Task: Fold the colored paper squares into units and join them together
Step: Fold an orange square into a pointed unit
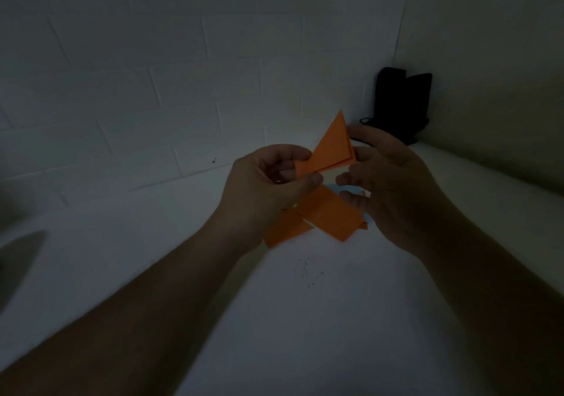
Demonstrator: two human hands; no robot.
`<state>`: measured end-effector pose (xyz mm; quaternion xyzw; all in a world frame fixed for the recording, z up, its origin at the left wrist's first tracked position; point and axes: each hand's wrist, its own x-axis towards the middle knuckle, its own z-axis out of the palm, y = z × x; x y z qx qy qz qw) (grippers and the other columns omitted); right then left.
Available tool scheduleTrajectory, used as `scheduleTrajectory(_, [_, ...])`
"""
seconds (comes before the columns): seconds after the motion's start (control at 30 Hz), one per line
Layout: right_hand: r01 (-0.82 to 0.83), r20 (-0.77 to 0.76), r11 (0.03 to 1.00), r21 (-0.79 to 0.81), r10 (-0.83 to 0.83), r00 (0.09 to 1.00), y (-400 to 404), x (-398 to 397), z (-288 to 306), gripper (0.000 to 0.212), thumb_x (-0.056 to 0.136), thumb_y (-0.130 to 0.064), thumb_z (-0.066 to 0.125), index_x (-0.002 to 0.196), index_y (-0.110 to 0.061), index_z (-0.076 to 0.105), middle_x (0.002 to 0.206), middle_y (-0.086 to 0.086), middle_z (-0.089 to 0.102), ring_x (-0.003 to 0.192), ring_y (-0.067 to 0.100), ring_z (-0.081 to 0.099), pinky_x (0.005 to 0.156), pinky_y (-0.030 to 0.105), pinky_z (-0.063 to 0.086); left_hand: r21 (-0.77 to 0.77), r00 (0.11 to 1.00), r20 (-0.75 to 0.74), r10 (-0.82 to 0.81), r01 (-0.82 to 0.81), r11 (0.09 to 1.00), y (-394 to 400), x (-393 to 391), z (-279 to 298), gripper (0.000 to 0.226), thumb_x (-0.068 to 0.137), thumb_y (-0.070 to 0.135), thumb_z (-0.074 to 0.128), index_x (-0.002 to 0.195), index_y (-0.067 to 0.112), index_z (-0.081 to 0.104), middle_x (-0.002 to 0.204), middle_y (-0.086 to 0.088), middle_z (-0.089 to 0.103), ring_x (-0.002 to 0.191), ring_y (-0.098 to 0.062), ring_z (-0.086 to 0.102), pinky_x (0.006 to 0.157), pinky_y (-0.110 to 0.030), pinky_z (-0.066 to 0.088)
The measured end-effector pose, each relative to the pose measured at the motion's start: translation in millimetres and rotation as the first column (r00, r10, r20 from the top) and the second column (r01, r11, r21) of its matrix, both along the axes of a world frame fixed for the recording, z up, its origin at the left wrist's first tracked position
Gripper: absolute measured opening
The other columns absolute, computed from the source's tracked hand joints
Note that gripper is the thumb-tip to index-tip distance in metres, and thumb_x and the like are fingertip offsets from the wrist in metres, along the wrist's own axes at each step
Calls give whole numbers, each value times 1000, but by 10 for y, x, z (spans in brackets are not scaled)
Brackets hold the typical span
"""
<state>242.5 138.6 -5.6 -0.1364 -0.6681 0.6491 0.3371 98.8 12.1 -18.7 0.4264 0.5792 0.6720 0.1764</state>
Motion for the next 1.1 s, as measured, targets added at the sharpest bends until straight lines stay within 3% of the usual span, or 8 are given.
scheduleTrajectory(0.2, [-3,29,1000,23,3,1000,17,-47,-5,46,88,4,57,85,-38,74,86,-8,75,82,10,74,73,28,61,45,998,59,-27,24,999,24,-9,-6,29,84,-6,77,106,11,73,100,-8,79,92,-22,76,82,-31,60])
scheduleTrajectory(0.3, [71,68,989,132,-80,994,-2,-55,-50,34,87,-3,67,97,-35,72,92,-14,72,87,6,71,77,32,62,51,991,129,-47,40,998,23,-9,-2,27,85,-5,76,105,13,73,103,-15,78,98,-33,74,91,-44,61])
scheduleTrajectory(0.43, [123,65,965,232,-142,988,-2,-44,-45,58,84,-12,74,127,-45,53,116,-14,64,97,6,69,70,30,61,28,991,123,-57,54,998,19,-4,-10,28,86,-7,74,109,10,73,102,-13,78,91,-25,73,89,-39,61])
scheduleTrajectory(0.57, [136,-13,966,221,-137,990,-24,-35,-16,72,87,-4,69,125,-59,42,124,-6,62,100,13,70,83,43,61,-13,995,83,-55,56,998,13,14,1,32,89,-12,67,105,15,74,95,-5,79,86,-18,73,82,-33,61])
scheduleTrajectory(0.67, [137,-48,964,228,-129,990,-23,-26,-33,83,85,7,60,127,-61,40,127,-2,57,92,10,71,77,35,61,-47,999,-33,7,-8,999,20,15,-13,37,88,-10,66,98,24,76,97,-3,79,94,-25,73,90,-39,59])
scheduleTrajectory(0.77, [207,-31,920,334,-208,978,3,-35,-77,64,85,1,67,113,-55,59,131,-5,54,92,12,68,79,35,60,-53,999,-43,20,-23,998,27,22,-19,32,90,-5,65,98,24,77,98,-4,78,100,-29,72,96,-47,58])
scheduleTrajectory(1.03, [302,-86,530,792,-393,916,69,56,-54,34,78,-29,80,110,-23,70,116,-4,64,96,1,57,81,16,49,-64,999,-36,-22,20,998,8,19,-1,19,84,22,72,95,8,80,109,-3,77,106,-20,72,100,-49,56])
scheduleTrajectory(1.1, [226,-24,603,765,-323,946,19,54,-62,26,79,-29,78,104,-29,70,103,-17,68,94,-7,60,83,10,47,-79,996,-47,-71,67,995,-4,16,-15,13,89,16,72,95,6,79,108,-7,77,104,-25,73,98,-50,57])
